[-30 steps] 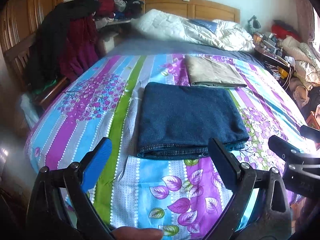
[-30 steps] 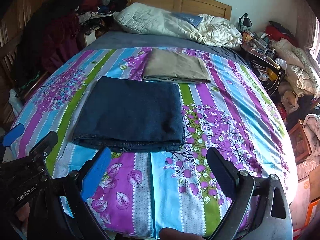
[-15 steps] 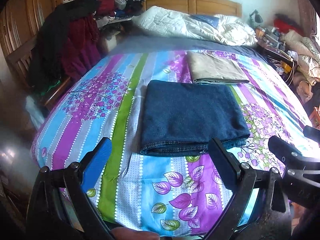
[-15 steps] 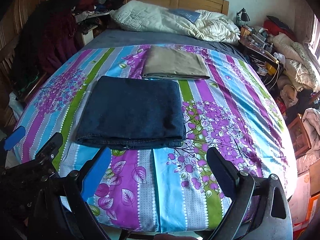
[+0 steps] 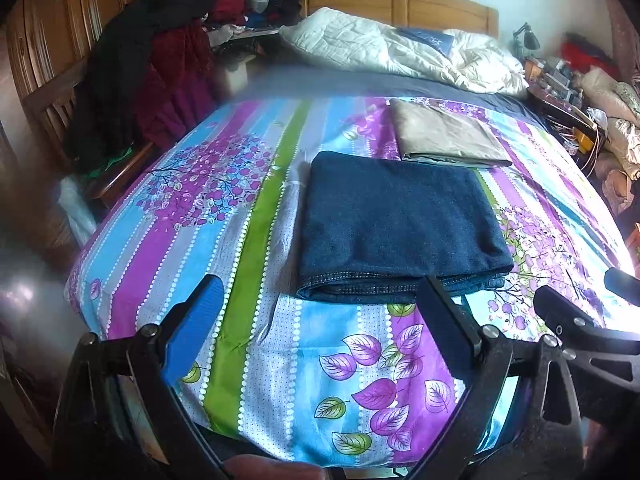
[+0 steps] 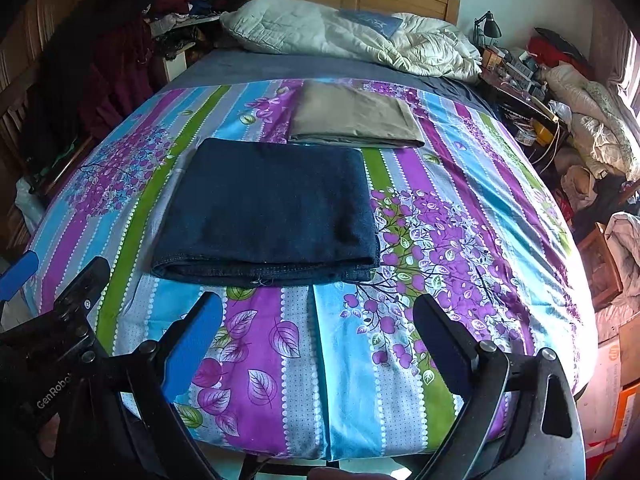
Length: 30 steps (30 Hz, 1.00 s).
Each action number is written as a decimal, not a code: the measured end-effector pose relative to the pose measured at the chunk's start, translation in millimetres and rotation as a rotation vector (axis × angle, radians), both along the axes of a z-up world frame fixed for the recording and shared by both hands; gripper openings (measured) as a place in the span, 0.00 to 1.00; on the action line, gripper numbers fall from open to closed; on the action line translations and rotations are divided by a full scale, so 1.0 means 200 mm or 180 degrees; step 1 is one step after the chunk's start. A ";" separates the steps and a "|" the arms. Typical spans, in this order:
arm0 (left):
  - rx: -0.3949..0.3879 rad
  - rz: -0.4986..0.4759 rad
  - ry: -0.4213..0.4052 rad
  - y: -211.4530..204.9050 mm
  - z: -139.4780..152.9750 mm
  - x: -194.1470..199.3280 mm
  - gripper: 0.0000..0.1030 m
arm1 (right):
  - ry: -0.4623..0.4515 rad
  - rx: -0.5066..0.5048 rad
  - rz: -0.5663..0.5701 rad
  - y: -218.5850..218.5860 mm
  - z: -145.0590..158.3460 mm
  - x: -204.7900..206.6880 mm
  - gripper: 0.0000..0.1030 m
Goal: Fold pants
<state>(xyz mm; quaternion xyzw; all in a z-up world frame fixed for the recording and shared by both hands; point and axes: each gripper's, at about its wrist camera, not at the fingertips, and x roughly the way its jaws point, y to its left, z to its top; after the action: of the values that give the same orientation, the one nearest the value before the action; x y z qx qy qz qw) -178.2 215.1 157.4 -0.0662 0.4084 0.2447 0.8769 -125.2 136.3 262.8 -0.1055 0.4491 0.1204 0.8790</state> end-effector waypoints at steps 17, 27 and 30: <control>-0.0036 0.0059 -0.0042 0.04 -0.01 -0.03 0.94 | 0.0010 -0.0104 -0.0104 -0.02 -0.05 -0.01 0.95; -0.0015 0.0072 -0.0013 0.05 -0.02 -0.05 0.94 | -0.0001 -0.0120 -0.0096 0.00 -0.05 -0.01 0.95; -0.0009 0.0088 -0.0014 0.05 -0.02 -0.06 0.94 | -0.0004 -0.0126 -0.0060 0.02 -0.05 -0.02 0.95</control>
<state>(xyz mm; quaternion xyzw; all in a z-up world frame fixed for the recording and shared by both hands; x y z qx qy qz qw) -189.8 225.3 152.6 -0.0736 0.4059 0.2561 0.8742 -129.4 140.5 253.2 -0.1187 0.4518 0.1030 0.8782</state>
